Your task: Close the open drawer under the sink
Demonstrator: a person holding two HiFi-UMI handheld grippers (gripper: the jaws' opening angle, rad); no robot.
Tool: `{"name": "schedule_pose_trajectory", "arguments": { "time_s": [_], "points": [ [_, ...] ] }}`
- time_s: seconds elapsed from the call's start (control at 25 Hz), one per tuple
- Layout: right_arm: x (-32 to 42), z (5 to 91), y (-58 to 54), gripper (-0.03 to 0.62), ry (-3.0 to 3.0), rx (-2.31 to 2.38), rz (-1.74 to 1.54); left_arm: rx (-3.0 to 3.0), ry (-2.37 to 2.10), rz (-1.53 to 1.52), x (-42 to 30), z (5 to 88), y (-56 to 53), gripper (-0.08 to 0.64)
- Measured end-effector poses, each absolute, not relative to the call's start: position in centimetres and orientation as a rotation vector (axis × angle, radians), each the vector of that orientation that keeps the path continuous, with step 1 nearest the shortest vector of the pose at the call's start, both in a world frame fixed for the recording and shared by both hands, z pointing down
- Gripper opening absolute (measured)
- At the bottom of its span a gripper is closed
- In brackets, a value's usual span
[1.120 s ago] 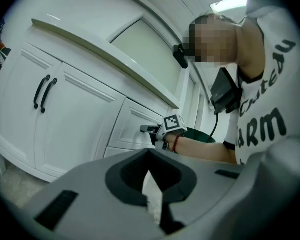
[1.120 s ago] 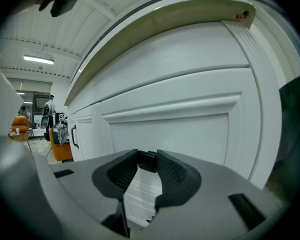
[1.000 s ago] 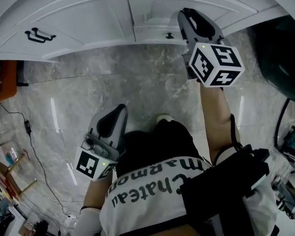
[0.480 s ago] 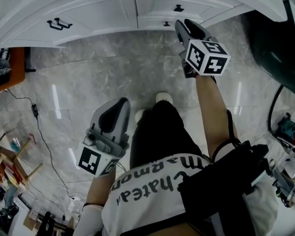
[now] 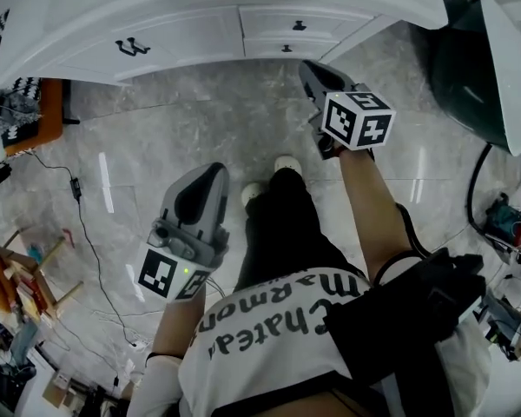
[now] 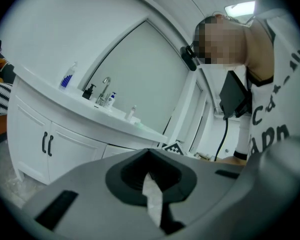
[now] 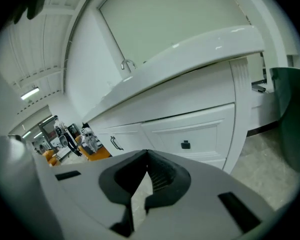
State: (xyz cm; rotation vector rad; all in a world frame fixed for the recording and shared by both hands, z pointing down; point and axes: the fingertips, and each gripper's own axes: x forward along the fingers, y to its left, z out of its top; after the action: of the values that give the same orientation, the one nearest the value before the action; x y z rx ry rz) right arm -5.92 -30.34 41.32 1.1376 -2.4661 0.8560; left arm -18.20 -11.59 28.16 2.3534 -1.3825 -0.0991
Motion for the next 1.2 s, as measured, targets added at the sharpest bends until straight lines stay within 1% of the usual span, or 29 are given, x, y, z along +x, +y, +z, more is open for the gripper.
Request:
{"name": "schedule_pose_trajectory", "arguments": {
  "time_s": [0.32, 0.56, 0.8, 1.0, 1.2],
  "points": [
    [-7.1, 30.1, -23.0, 0.012, -2.643, 0.975, 1.044, 2.352, -1.371, -0.155, -17.0, 21.1, -10.3, 0.008],
    [-8.0, 21.8, -18.6, 0.012, -2.757, 0.85, 0.963, 2.407, -1.37, -0.188, -16.6, 16.0, -9.2, 0.008],
    [-8.1, 13.3, -13.7, 0.012, -2.916, 0.695, 0.868, 2.51, -1.322, -0.188, -14.6, 10.8, -8.4, 0.008],
    [-7.4, 9.8, -10.5, 0.012, -2.954, 0.601, 0.797, 2.578, -1.364, -0.16, -14.5, 7.4, -7.6, 0.008],
    [-6.6, 8.8, -8.2, 0.012, -2.944, 0.565, 0.814, 2.543, -1.364, -0.158, -14.9, 7.0, -6.6, 0.008]
  ]
}}
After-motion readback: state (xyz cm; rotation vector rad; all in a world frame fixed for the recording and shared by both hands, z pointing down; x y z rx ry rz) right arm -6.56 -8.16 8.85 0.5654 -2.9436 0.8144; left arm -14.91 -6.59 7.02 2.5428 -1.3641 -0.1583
